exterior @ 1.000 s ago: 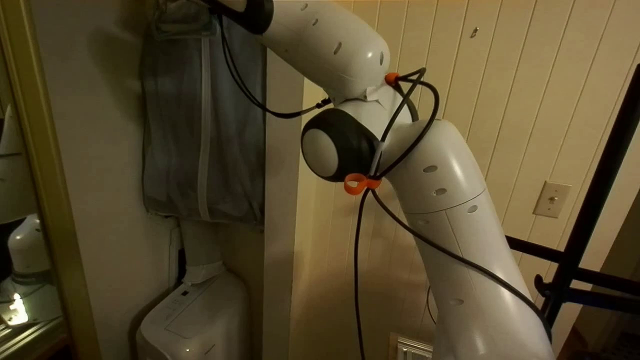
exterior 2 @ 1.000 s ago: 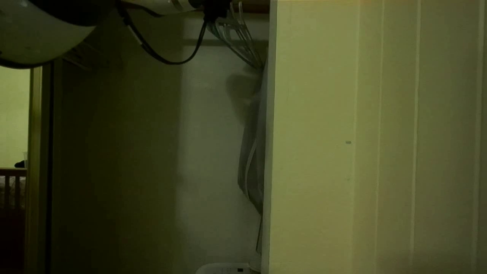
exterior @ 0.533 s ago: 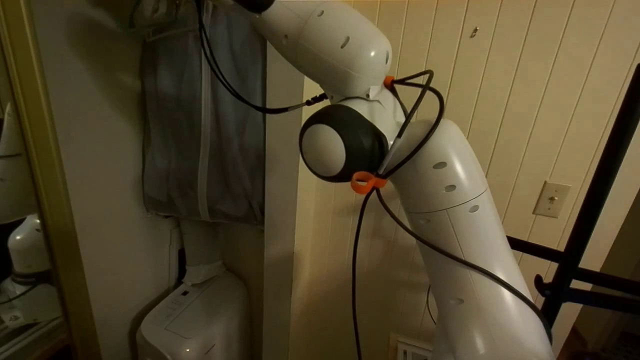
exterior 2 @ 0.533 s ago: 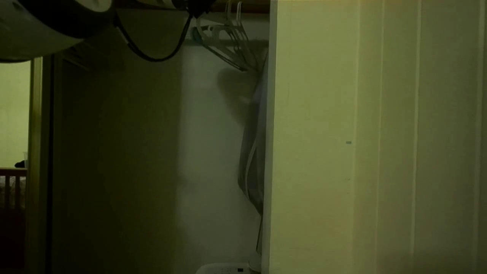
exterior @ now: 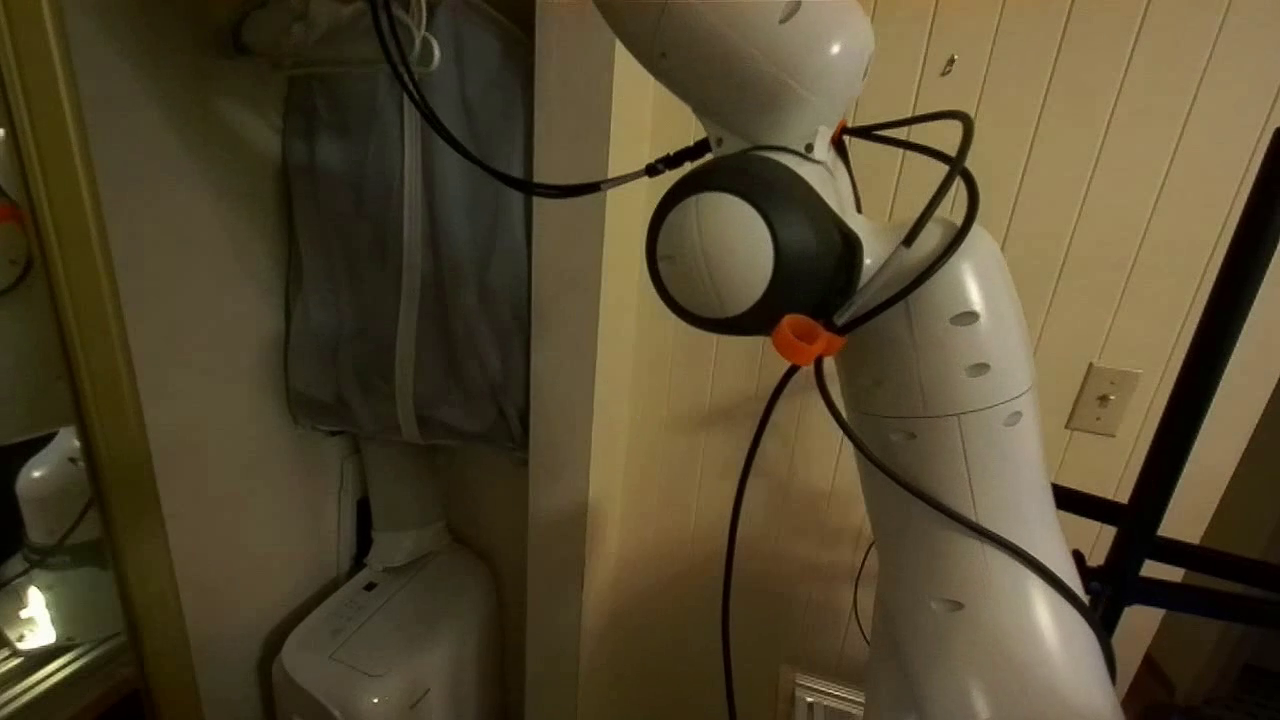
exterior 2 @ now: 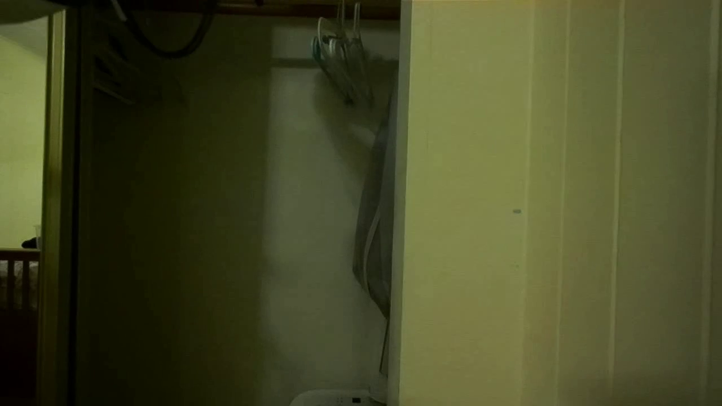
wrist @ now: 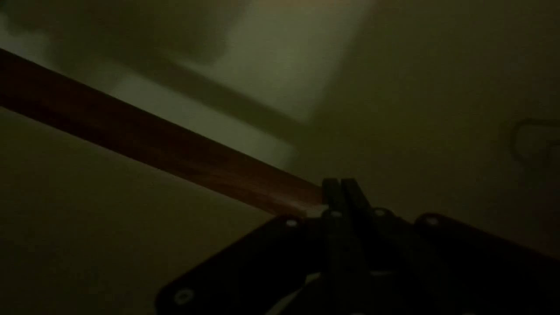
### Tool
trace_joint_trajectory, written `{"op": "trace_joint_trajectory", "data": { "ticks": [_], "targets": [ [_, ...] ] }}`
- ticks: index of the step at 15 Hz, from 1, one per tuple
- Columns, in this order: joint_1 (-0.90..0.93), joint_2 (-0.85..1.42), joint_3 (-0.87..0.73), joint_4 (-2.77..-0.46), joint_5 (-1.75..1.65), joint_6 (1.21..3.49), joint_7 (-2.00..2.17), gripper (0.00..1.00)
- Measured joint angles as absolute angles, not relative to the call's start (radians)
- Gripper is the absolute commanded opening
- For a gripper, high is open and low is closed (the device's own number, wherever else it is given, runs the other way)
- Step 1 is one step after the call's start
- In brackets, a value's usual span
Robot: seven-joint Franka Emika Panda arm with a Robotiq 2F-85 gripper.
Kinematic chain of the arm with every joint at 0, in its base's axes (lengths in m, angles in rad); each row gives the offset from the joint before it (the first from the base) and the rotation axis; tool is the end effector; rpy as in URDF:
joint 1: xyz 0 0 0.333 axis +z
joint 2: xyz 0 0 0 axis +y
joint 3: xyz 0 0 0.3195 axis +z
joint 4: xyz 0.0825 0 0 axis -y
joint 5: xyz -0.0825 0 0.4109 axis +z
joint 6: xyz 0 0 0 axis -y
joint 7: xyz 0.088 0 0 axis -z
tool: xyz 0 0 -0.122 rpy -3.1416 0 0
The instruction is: Rearrange the hangers
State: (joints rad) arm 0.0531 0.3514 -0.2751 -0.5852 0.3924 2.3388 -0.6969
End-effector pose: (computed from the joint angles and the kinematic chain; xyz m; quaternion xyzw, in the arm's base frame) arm 0.5975 -0.0517 0.9859 0.7269 0.2007 0.6429 0.1344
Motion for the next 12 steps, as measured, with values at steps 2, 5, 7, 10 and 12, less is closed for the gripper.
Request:
{"op": "trace_joint_trajectory", "data": {
  "ticks": [2, 5, 7, 10, 12],
  "targets": [
    [0.096, 0.314, -0.277, -0.598, 0.377, 2.253, -0.628, 0.05],
    [0.156, 0.268, -0.291, -0.63, 0.309, 2.139, -0.506, 0.05],
    [0.196, 0.232, -0.297, -0.668, 0.249, 2.069, -0.437, 0.32],
    [0.25, 0.163, -0.3, -0.744, 0.159, 1.956, -0.363, 0.51],
    [0.283, 0.106, -0.299, -0.804, 0.093, 1.843, -0.34, 0.66]
  ]
}}
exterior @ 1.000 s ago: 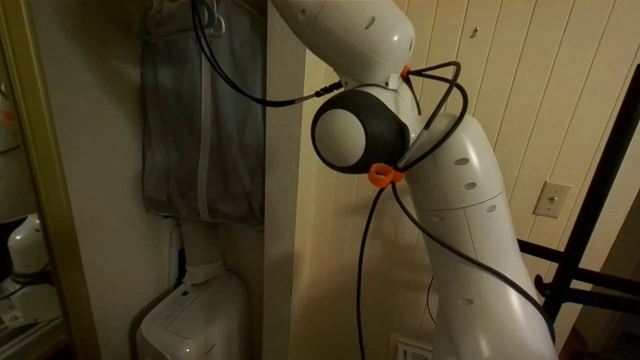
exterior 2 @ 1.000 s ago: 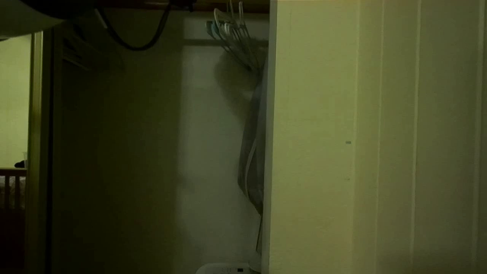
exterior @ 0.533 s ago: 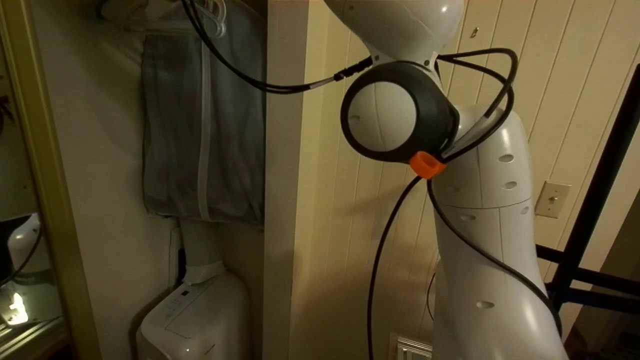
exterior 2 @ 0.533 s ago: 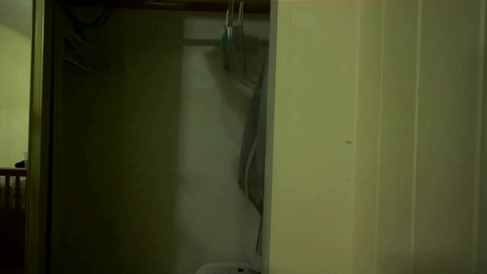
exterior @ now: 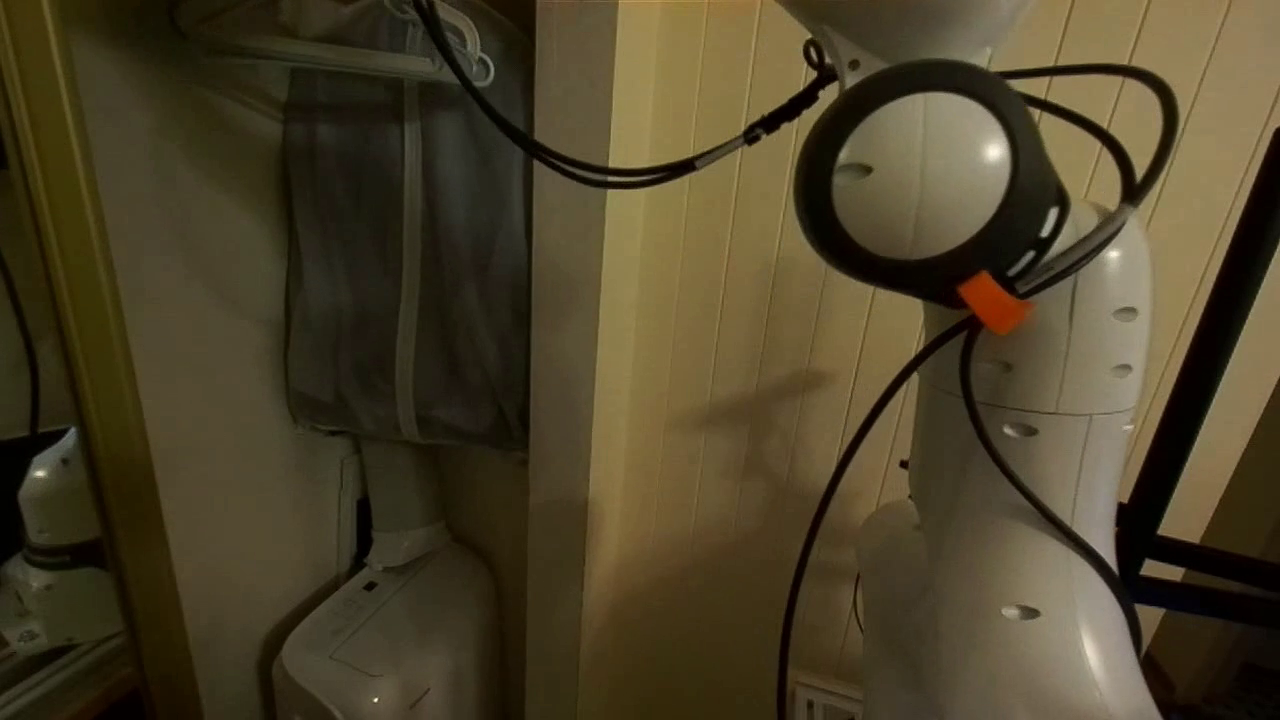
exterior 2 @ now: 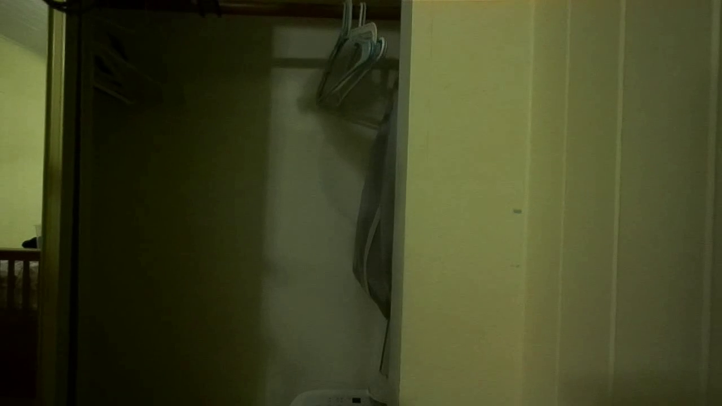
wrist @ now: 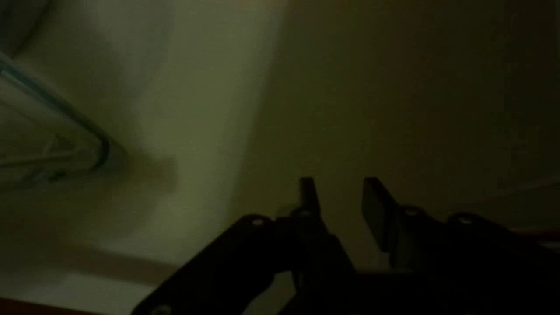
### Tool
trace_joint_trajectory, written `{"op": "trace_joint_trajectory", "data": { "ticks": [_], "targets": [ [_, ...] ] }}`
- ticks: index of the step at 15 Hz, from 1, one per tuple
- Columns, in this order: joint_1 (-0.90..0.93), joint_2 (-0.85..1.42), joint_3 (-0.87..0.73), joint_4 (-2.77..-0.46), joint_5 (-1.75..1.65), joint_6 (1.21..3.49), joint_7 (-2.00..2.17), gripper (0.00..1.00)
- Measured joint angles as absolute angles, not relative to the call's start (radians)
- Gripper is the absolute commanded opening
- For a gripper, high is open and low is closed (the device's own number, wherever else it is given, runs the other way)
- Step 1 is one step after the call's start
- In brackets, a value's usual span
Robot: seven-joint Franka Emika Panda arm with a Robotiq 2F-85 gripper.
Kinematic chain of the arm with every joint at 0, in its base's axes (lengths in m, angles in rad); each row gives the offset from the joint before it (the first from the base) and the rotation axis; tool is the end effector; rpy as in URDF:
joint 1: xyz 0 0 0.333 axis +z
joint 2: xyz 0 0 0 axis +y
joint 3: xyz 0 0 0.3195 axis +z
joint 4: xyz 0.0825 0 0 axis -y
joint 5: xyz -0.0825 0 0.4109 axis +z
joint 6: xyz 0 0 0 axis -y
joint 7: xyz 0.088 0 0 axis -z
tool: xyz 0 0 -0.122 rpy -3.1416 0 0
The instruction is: Rearrange the hangers
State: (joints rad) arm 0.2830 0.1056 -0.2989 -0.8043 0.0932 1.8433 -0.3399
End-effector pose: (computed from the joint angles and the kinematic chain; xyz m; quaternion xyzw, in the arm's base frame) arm 0.5371 0.0205 0.9597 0.8772 0.1604 0.4499 0.0482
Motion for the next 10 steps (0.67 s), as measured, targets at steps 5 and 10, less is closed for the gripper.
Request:
{"op": "trace_joint_trajectory", "data": {
  "ticks": [5, 10],
  "targets": [
    [0.335, -0.059, -0.257, -1.01, 0.074, 1.619, -0.305, 0.99],
    [0.345, -0.211, -0.204, -1.249, 0.045, 1.415, -0.229, 0.84]
  ]
}}
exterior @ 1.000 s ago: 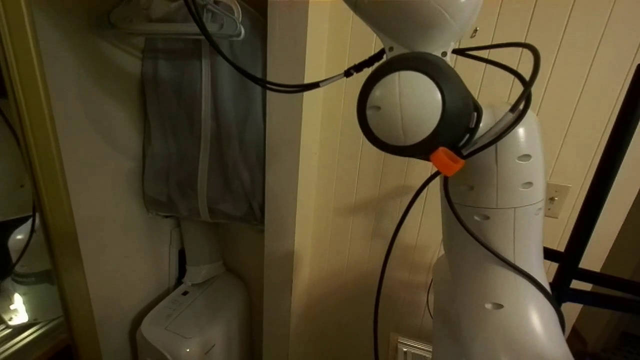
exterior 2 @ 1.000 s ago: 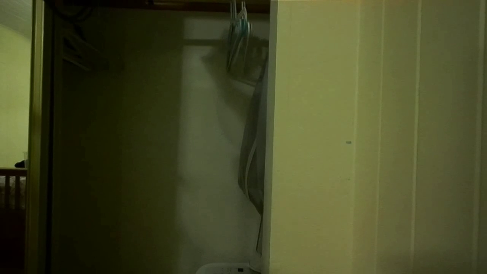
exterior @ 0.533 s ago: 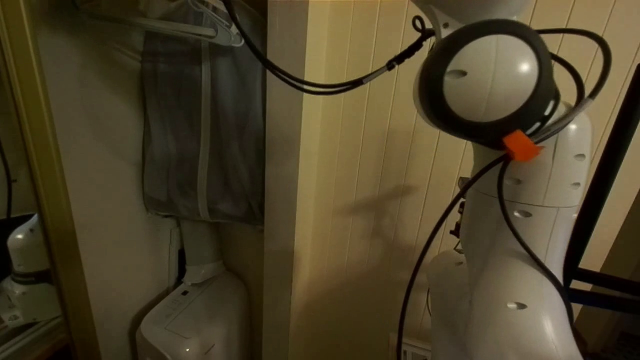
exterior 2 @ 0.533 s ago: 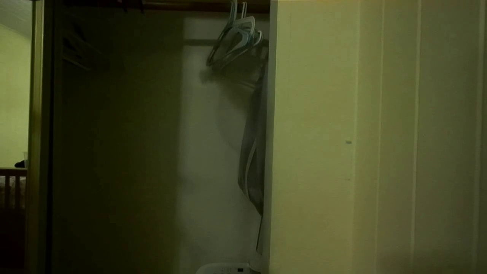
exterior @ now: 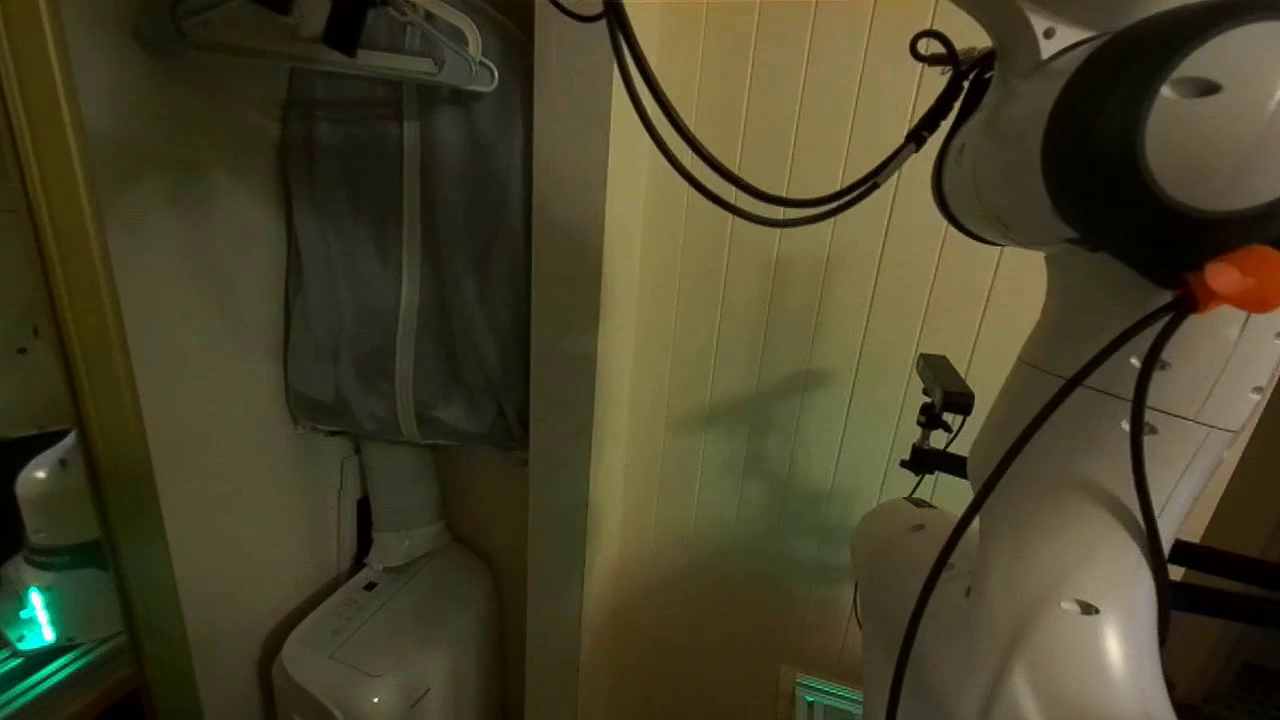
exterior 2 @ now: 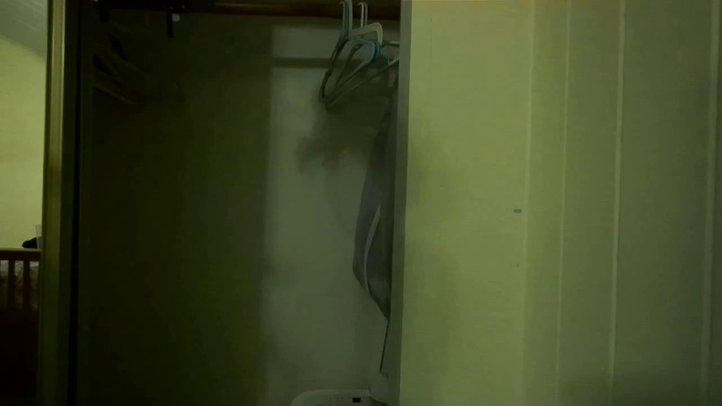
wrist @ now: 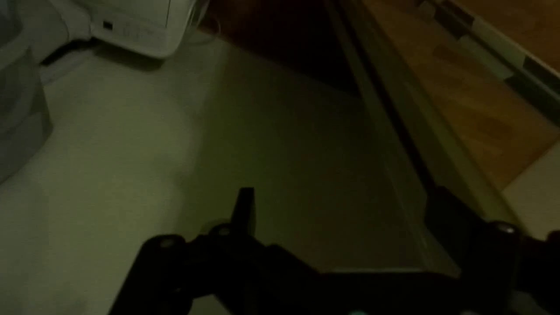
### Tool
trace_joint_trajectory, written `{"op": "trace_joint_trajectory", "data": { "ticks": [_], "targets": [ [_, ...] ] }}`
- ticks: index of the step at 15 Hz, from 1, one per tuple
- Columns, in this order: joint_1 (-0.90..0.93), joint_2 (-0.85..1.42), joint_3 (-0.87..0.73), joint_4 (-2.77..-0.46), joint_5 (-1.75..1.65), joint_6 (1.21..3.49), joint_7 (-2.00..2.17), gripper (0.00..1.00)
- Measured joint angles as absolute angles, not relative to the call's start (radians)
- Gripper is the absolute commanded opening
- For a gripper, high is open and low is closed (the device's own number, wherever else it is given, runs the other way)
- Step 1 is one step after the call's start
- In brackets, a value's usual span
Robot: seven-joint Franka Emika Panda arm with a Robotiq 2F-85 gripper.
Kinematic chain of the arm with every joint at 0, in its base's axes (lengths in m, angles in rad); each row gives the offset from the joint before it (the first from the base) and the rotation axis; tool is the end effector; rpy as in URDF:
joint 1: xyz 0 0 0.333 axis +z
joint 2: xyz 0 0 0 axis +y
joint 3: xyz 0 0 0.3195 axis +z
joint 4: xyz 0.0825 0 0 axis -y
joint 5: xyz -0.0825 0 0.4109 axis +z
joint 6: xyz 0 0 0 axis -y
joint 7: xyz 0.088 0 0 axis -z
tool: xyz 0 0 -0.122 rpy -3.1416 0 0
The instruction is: Rearrange the hangers
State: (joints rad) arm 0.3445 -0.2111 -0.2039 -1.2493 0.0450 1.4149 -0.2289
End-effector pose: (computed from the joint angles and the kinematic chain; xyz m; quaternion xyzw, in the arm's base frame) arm 0.4523 0.0496 0.8593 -0.9640 -0.1860 -0.1868 0.0342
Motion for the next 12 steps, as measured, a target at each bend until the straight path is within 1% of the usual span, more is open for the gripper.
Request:
{"op": "trace_joint_trajectory", "data": {
  "ticks": [1, 2, 3, 4, 6, 8, 12],
  "targets": [
    [0.344, -0.239, -0.193, -1.299, 0.02, 1.378, -0.214, 1.0],
    [0.343, -0.268, -0.182, -1.351, -0.009, 1.344, -0.197, 0.97],
    [0.342, -0.296, -0.17, -1.404, -0.035, 1.316, -0.177, 1.0],
    [0.342, -0.324, -0.16, -1.458, -0.058, 1.293, -0.158, 0.97],
    [0.281, -0.373, -0.102, -1.56, -0.066, 1.287, -0.142, 1.0],
    [0.243, -0.398, -0.069, -1.605, -0.066, 1.287, -0.141, 1.0],
    [0.237, -0.411, -0.065, -1.62, -0.066, 1.288, -0.139, 1.0]
  ]
}}
